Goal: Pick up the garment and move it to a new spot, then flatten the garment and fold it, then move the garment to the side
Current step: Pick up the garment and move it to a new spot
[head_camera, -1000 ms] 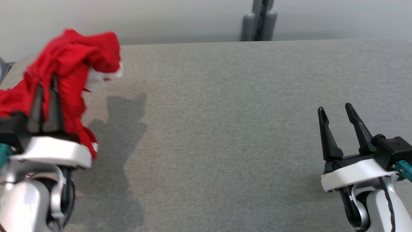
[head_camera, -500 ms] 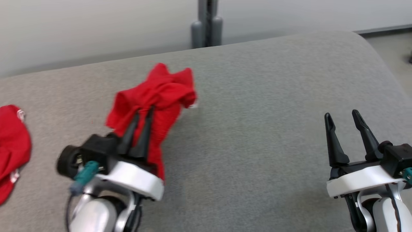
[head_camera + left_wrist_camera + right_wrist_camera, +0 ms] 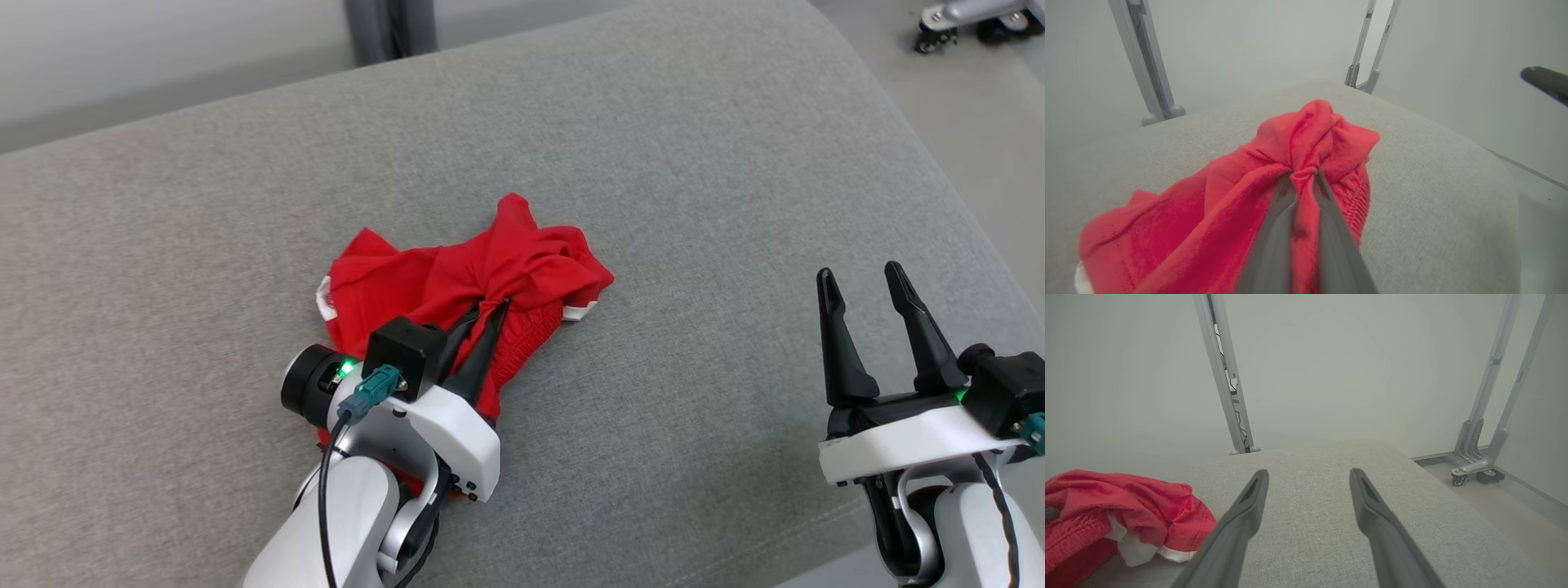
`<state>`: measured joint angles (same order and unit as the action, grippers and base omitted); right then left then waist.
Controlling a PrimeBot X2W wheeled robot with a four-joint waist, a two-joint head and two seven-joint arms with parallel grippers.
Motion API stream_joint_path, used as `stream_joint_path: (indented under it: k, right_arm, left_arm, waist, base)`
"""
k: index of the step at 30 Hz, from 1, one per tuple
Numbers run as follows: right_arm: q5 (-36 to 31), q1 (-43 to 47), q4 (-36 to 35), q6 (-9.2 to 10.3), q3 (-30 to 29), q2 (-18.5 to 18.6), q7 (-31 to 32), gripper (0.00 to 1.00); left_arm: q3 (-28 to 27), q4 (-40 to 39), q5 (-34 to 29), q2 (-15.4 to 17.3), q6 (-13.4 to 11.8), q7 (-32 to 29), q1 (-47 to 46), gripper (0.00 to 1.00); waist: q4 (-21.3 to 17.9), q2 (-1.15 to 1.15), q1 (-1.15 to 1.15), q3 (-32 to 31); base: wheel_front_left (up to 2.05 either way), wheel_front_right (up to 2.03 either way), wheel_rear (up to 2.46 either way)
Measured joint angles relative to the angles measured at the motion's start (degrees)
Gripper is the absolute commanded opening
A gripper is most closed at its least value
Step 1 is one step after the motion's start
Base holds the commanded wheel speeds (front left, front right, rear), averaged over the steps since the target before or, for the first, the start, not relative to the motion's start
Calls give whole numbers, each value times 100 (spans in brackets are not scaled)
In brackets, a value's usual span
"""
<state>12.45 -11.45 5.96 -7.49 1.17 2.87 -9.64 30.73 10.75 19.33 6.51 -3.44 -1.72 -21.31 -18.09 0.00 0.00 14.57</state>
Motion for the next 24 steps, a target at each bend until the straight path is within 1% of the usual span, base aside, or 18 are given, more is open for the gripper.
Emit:
stream_joint_path:
  k: [4,5,6,9,12,15,18,22,24]
  right_arm:
    - [45,-63,132,0,11,-2,-100,100]
    - [68,-77,160,0,4,-1,-104,100]
    - [69,-88,187,0,-4,-1,-114,100]
    - [51,-92,277,0,-36,-2,-149,100]
    - [-2,-91,291,0,-59,-5,-148,100]
    - [-78,-81,289,0,-98,-3,-111,100]
    - [-118,-23,259,0,-136,-3,-87,100]
    - [-190,65,213,0,-176,-8,0,100]
    - [-221,102,164,0,-199,-8,31,100]
  left_arm:
    - [64,516,51,-100,108,162,-188,0]
    - [90,608,49,-127,112,199,-224,24]
    - [102,678,59,-160,112,240,-259,100]
    - [94,835,158,-223,135,556,-338,100]
    - [25,884,216,-236,100,818,-329,100]
    - [-137,884,260,-212,-14,1045,-300,100]
    - [-359,872,301,-98,-178,1206,-237,100]
    - [-708,780,382,148,-423,1338,-117,100]
    - [-872,719,436,272,-486,1374,-48,100]
  waist:
    - [-137,0,0,153]
    - [-146,0,0,174]
    - [-143,0,0,181]
    - [-31,0,0,130]
    - [106,0,0,46]
    - [290,0,0,-54]
    - [512,0,0,-163]
    - [836,0,0,-321]
    - [997,0,0,-393]
  base:
    - [0,0,0]
    - [0,0,0]
    - [0,0,0]
    - [0,0,0]
    - [0,0,0]
    - [0,0,0]
    - [0,0,0]
    - [0,0,0]
    - [0,0,0]
